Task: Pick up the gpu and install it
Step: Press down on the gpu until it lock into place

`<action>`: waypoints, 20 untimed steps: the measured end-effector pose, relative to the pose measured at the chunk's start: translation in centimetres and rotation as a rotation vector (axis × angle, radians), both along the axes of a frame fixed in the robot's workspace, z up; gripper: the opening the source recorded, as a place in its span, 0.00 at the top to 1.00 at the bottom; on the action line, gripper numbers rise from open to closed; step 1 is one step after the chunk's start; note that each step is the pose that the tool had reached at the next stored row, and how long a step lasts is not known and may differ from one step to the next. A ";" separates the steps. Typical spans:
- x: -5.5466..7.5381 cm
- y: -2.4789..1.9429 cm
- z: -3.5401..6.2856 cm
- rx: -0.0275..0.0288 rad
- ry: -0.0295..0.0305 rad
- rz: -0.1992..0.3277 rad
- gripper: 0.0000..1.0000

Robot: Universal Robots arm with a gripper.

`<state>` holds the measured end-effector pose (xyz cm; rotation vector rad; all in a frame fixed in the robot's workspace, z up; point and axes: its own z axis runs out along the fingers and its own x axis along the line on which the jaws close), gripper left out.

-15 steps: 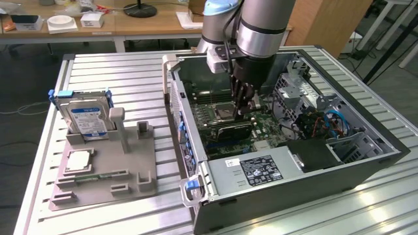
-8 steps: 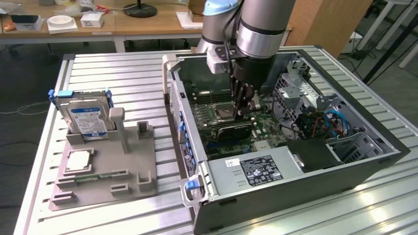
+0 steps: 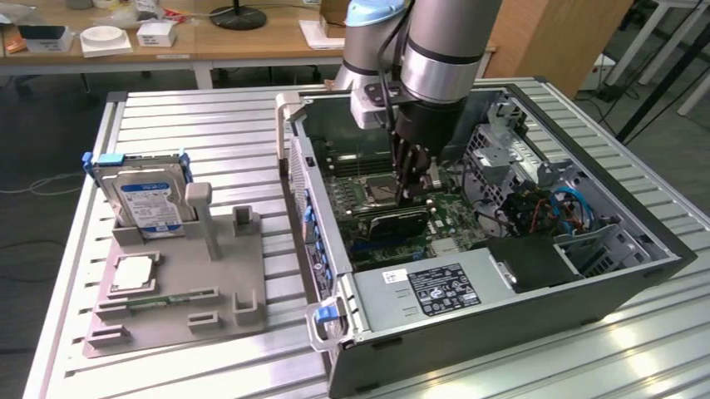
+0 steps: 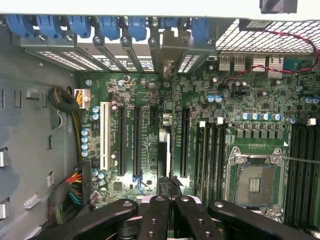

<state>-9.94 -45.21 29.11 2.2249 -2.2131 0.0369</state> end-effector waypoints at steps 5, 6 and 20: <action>0.0 0.00 -0.36 0.0000 0.0000 0.000 0.89; 0.0 0.00 -0.44 0.0000 0.0000 0.000 0.89; 0.0 0.00 -1.26 -0.0001 0.0001 0.000 0.89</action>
